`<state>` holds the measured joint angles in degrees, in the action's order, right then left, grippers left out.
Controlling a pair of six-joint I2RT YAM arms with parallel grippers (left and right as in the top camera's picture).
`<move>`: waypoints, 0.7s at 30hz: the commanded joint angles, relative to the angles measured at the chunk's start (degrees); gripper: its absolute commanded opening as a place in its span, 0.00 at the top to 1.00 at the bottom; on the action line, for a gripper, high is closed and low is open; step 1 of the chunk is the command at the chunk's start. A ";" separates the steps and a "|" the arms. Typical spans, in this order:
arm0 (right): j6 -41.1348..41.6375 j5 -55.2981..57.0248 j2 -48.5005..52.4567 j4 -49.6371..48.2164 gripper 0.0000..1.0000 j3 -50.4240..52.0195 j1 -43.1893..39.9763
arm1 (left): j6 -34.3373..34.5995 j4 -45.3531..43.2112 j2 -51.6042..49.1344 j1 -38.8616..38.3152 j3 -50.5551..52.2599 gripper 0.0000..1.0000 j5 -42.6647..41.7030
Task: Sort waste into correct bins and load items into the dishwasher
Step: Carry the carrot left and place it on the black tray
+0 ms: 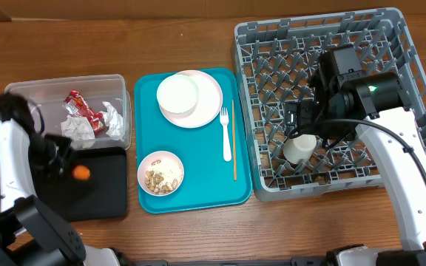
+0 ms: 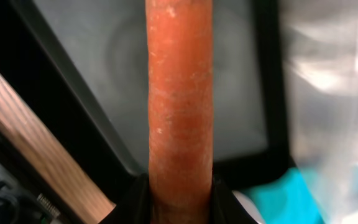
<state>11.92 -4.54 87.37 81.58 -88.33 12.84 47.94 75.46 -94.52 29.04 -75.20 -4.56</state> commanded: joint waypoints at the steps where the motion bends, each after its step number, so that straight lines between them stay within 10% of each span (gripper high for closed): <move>1: -0.35 -0.26 -0.66 -0.24 0.00 -1.14 0.17 | 1.92 -4.79 0.81 5.68 8.41 0.96 -2.40; 12: -0.35 -0.26 -0.66 -0.24 0.00 -1.14 0.17 | -0.57 -19.19 0.79 9.29 17.88 0.94 -2.56; 21: -0.35 -0.26 -0.66 -0.24 0.00 -1.14 0.17 | -0.61 -20.22 0.79 9.29 18.34 0.72 -6.10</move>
<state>11.92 -4.54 87.37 81.62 -88.33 12.84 47.86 55.07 -94.52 38.30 -57.45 -7.75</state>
